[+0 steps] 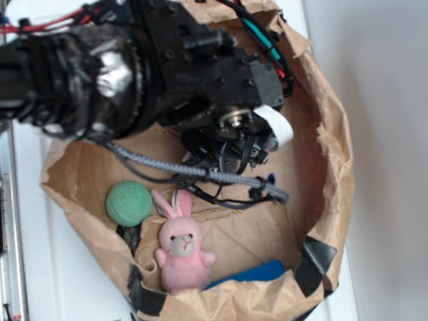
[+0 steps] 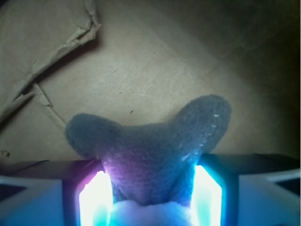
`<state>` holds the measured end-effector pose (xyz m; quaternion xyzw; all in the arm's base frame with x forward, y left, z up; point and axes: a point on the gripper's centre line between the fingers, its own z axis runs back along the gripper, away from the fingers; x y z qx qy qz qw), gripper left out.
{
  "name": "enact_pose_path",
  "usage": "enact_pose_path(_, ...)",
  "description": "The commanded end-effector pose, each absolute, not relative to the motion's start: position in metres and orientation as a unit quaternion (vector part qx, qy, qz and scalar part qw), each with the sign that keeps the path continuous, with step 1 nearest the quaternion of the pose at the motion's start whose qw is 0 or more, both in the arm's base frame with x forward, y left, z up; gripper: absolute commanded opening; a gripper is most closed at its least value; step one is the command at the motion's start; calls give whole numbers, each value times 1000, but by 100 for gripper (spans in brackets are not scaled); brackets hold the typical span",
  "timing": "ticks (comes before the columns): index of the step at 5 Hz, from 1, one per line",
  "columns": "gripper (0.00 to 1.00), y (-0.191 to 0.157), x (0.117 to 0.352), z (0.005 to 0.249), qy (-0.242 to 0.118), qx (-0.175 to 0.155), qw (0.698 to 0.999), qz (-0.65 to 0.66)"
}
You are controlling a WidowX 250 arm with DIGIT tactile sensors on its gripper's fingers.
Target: Grab the gray animal.
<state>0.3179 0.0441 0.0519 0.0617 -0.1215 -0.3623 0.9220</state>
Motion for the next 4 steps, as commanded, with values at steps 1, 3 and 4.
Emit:
enact_pose_path(1,0,40,307,132,-194,37,921,-335)
enact_pose_path(3,0,23,292,182,-179,58,965,-183)
enact_pose_path(4,0,15,289,189,-188,39,976,-102)
